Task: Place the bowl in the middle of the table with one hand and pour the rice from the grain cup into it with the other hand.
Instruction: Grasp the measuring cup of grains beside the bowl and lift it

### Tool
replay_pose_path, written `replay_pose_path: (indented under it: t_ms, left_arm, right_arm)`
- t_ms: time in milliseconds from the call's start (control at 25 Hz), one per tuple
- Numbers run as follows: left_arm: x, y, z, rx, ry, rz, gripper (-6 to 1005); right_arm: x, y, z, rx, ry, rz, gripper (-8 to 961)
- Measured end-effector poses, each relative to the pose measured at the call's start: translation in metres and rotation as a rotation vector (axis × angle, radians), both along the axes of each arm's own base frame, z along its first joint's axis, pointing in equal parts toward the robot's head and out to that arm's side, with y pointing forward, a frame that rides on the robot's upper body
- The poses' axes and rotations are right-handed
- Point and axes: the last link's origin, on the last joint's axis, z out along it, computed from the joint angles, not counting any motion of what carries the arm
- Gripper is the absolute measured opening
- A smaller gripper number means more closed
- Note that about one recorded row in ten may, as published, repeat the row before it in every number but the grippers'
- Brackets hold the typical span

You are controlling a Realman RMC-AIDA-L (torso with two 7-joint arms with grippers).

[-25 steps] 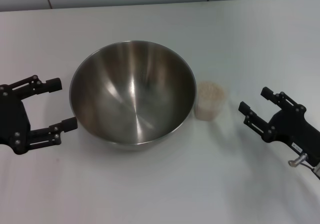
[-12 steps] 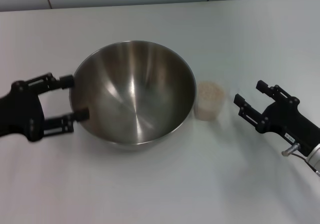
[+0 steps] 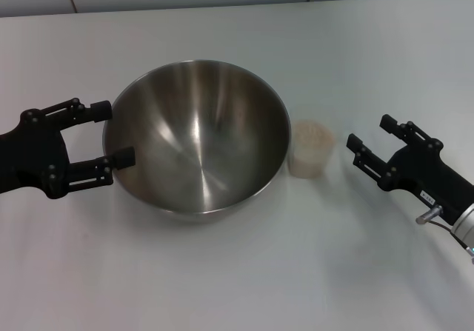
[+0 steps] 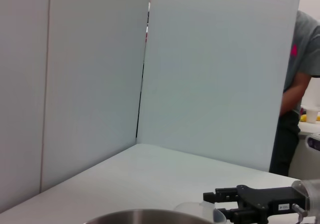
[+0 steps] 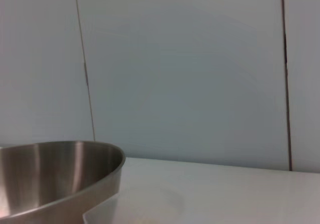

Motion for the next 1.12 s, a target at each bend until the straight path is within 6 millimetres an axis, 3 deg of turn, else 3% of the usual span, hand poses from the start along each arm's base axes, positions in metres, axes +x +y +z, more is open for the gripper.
replay_pose_path:
  t_ms: [1120]
  left_arm:
    - [0.003, 0.004, -0.001, 0.027, 0.004, -0.033, 812]
  right_arm:
    - [-0.008, 0.024, -0.002, 0.005, -0.025, -0.011, 655]
